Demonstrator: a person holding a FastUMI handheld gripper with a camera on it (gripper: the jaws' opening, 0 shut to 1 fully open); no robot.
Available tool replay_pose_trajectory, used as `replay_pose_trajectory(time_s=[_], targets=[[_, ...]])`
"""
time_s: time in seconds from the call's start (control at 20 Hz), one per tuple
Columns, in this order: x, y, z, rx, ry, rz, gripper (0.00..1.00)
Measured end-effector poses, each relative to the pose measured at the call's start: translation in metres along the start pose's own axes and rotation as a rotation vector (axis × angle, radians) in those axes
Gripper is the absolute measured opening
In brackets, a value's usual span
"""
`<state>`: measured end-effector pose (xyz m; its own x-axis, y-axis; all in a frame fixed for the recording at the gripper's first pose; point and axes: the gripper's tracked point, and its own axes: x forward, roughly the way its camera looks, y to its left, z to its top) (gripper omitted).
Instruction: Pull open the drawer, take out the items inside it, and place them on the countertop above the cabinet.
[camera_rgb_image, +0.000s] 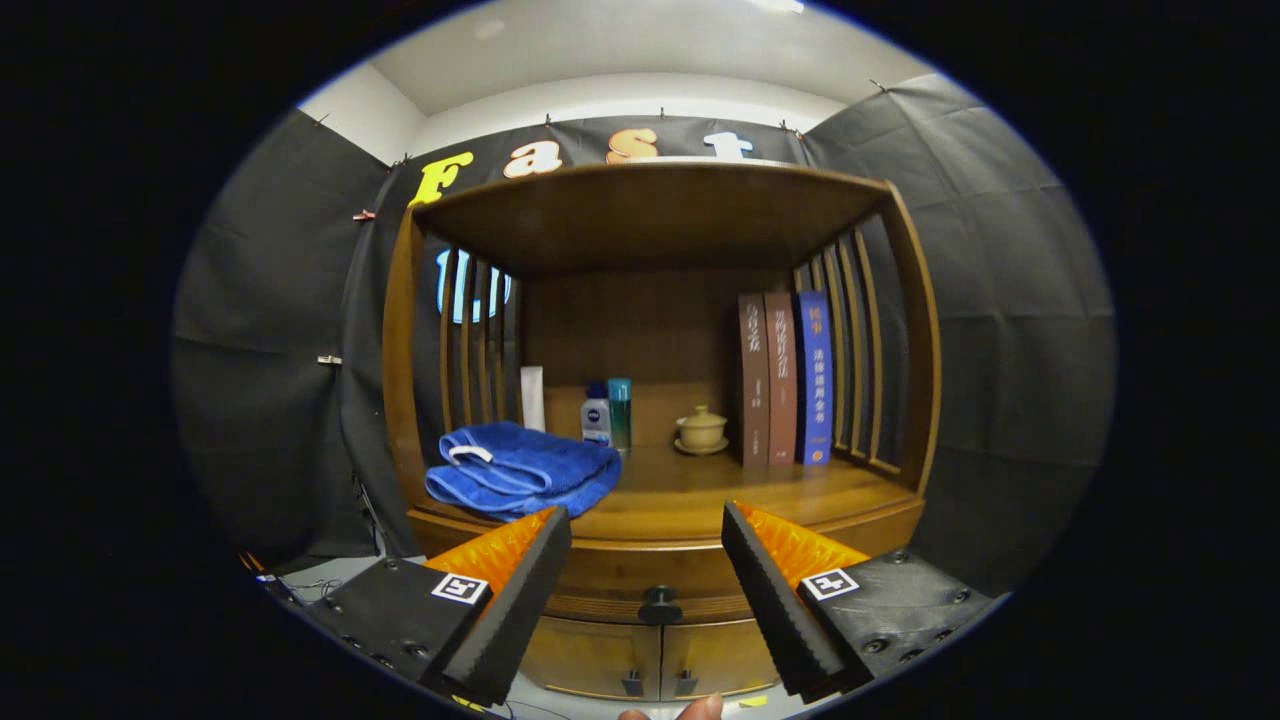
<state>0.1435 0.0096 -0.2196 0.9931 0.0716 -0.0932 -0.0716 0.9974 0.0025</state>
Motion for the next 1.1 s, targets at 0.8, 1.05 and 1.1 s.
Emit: replay_pose_trajectory(time_s=[0.8,1.05,1.1], targets=[[0.069,-0.015,-0.153,0.05,0.193,-0.031,0.54],[0.063,-0.015,-0.149,-0.003,0.194,-0.024,0.35],[0.06,-0.015,-0.149,0.009,0.202,-0.026,0.32]])
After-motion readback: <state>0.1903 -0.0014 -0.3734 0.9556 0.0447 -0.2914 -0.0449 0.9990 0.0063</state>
